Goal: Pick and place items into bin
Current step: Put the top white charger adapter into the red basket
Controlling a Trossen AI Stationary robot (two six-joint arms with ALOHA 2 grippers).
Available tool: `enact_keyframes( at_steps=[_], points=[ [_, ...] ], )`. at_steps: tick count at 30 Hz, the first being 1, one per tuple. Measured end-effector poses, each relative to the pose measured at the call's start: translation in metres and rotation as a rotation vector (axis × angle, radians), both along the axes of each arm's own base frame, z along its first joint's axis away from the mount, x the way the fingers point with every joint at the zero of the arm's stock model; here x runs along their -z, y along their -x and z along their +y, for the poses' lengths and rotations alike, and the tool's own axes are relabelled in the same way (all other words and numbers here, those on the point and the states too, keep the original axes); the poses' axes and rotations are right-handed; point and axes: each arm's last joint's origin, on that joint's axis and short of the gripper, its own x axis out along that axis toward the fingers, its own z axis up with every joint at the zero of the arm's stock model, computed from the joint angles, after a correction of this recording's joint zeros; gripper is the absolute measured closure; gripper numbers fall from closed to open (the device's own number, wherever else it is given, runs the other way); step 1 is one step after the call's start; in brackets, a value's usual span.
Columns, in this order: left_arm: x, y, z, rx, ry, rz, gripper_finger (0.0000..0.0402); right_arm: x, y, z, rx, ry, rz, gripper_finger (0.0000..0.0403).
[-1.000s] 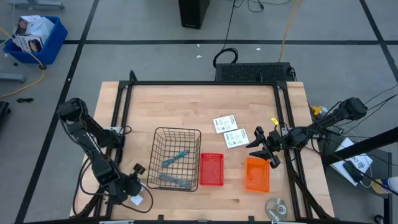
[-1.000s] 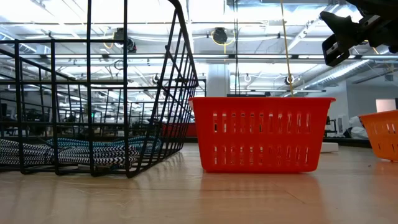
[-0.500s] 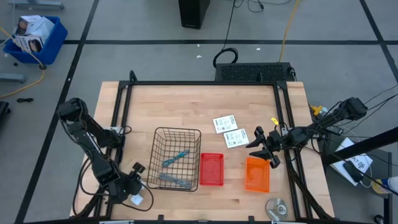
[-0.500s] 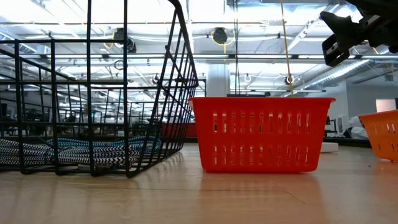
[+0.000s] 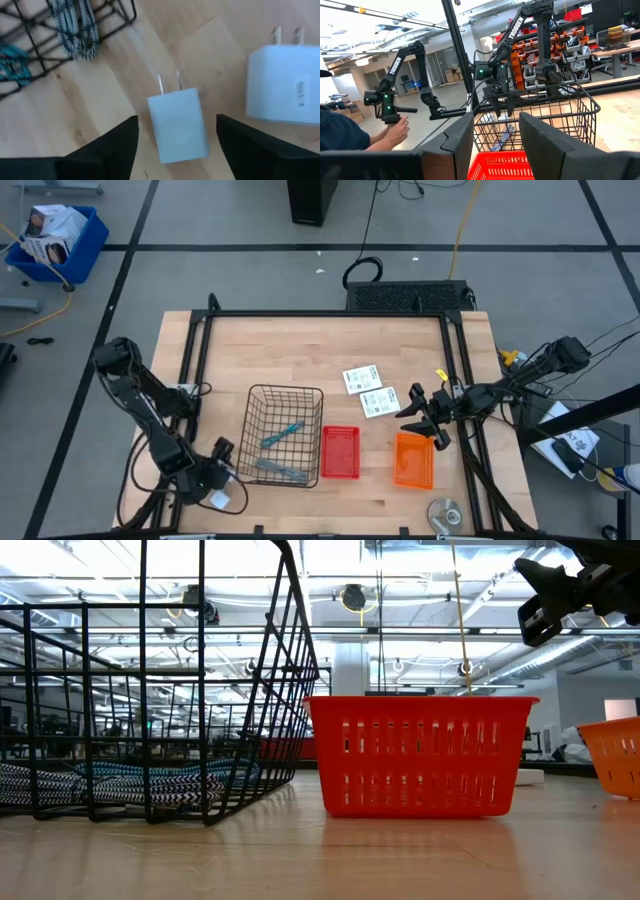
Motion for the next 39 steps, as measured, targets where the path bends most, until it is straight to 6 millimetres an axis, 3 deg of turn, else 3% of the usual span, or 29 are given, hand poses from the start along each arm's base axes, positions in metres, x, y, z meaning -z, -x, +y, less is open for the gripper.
enact_keyframes(
  at_steps=[6,10,21,29,34,39],
  points=[
    [0.014,0.000,0.006,-0.026,0.069,0.006,0.0109,0.000,0.000,0.000,0.000,0.000,0.000,0.0250],
    [0.016,-0.001,0.006,-0.037,0.107,-0.005,0.0117,0.000,0.000,0.000,0.000,0.000,0.000,0.0250],
    [0.026,0.004,0.007,-0.017,0.186,-0.081,0.0247,0.000,0.000,0.000,0.000,0.000,0.000,0.0250],
    [0.026,0.010,0.003,0.010,0.163,-0.134,0.0246,0.000,0.000,0.000,0.000,0.000,0.000,0.0250],
    [0.027,0.017,0.001,0.000,0.136,-0.180,0.0222,0.000,0.000,0.000,0.000,0.000,0.000,0.0250],
    [0.027,0.024,-0.002,0.003,0.122,-0.223,0.0247,0.000,0.000,0.000,0.000,0.000,0.000,0.0250]
  ],
)
